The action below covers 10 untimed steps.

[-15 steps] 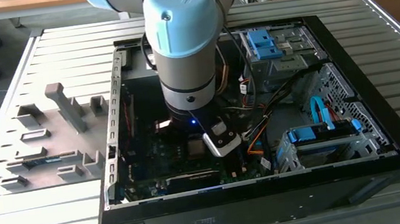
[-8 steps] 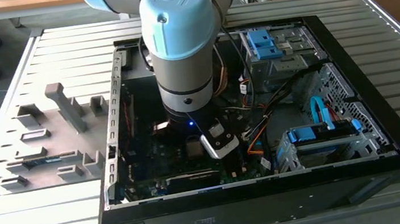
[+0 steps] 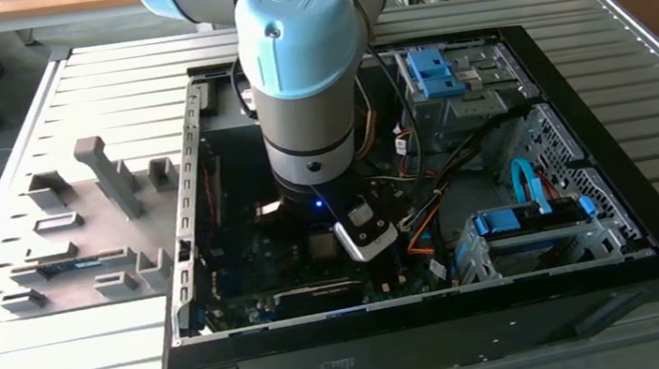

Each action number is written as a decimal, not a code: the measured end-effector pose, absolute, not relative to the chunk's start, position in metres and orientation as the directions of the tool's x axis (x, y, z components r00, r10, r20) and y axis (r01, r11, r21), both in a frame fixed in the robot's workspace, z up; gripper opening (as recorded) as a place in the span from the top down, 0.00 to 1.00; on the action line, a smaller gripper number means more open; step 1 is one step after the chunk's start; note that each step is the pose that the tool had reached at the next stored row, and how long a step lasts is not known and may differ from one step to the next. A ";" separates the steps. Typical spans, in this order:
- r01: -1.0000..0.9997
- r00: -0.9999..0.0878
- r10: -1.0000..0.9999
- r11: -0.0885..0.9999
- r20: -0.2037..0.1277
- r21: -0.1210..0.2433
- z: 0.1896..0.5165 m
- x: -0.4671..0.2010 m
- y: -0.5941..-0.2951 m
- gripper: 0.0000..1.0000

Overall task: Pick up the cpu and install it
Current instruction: 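Place the cpu into insertion slot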

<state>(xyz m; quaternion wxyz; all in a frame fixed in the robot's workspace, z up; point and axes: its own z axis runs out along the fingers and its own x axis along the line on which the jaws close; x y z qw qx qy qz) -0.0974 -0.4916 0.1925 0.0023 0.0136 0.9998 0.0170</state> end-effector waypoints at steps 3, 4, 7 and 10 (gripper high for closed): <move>0.025 -1.000 0.025 0.999 -0.004 0.034 0.192 -0.097 -0.492 0.53; 0.025 -1.000 0.025 0.999 -0.004 0.034 0.192 -0.097 -0.492 0.53; 0.025 -1.000 0.025 0.999 -0.004 0.034 0.192 -0.097 -0.492 0.53; 0.025 -1.000 0.025 0.999 -0.004 0.034 0.192 -0.097 -0.492 0.53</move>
